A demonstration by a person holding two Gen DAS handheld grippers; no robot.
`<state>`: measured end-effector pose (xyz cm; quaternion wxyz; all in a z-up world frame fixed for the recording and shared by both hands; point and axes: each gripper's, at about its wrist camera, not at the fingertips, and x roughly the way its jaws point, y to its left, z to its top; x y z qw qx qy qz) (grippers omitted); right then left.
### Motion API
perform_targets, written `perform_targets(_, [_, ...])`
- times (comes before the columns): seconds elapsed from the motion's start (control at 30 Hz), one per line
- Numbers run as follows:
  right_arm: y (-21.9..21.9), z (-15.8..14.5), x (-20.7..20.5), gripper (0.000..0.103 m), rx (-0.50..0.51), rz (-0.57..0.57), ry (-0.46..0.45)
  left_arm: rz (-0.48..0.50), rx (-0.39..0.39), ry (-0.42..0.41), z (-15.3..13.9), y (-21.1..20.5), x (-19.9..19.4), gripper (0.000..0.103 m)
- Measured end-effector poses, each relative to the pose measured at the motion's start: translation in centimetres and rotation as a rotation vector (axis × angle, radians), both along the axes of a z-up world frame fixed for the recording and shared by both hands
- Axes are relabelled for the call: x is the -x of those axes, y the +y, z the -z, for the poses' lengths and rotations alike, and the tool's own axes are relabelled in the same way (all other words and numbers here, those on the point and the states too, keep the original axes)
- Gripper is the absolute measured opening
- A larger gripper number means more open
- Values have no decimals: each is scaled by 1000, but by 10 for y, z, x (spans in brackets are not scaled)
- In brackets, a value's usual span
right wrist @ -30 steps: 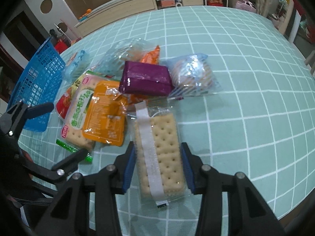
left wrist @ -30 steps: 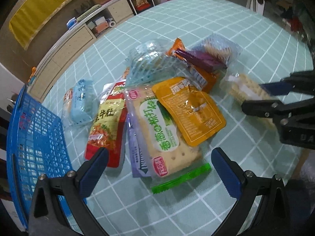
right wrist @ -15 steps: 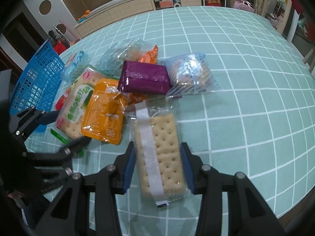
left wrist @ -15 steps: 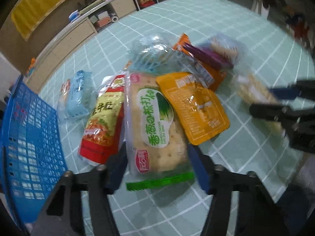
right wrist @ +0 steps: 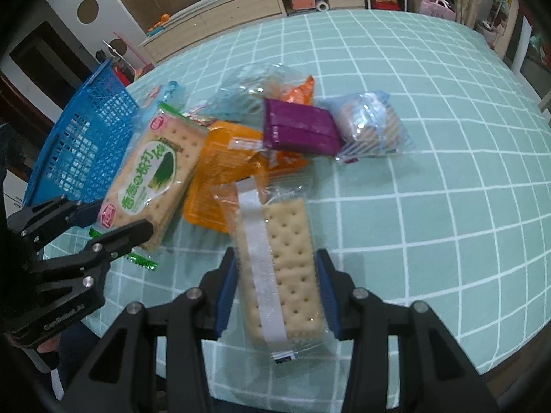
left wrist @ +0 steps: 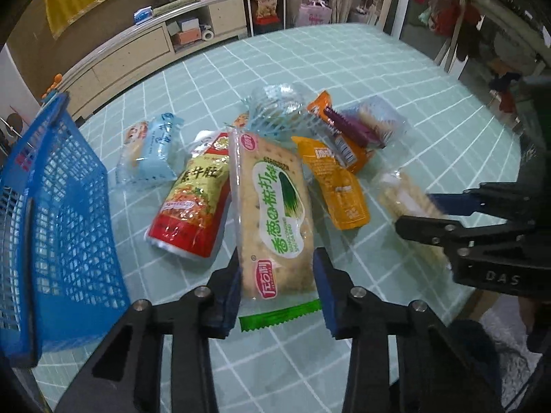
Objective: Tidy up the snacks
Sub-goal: 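Grasp the plain cracker pack with the right tool while the left grasps the green-label cracker pack, then carry both cracker packs over the blue basket with both tools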
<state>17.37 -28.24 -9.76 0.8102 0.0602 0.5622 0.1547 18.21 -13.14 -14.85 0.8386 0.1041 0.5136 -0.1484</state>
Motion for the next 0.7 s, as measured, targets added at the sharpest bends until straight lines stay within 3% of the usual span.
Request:
perform_targets(0.07, [3, -5, 1, 49, -10, -2, 0, -5, 9, -7, -8, -1, 5, 22])
perform_targets(0.13, [8, -14, 5, 49, -14, -4, -10, -15, 13, -12, -17, 4, 11, 20])
perform_targets(0.37, [26, -39, 17, 49, -14, -25, -42, -16, 66, -52, -44, 15, 26, 14])
perform_targets(0.7, [50, -86, 34, 49, 2, -52, -132, -34, 123, -201, -103, 37, 59, 11])
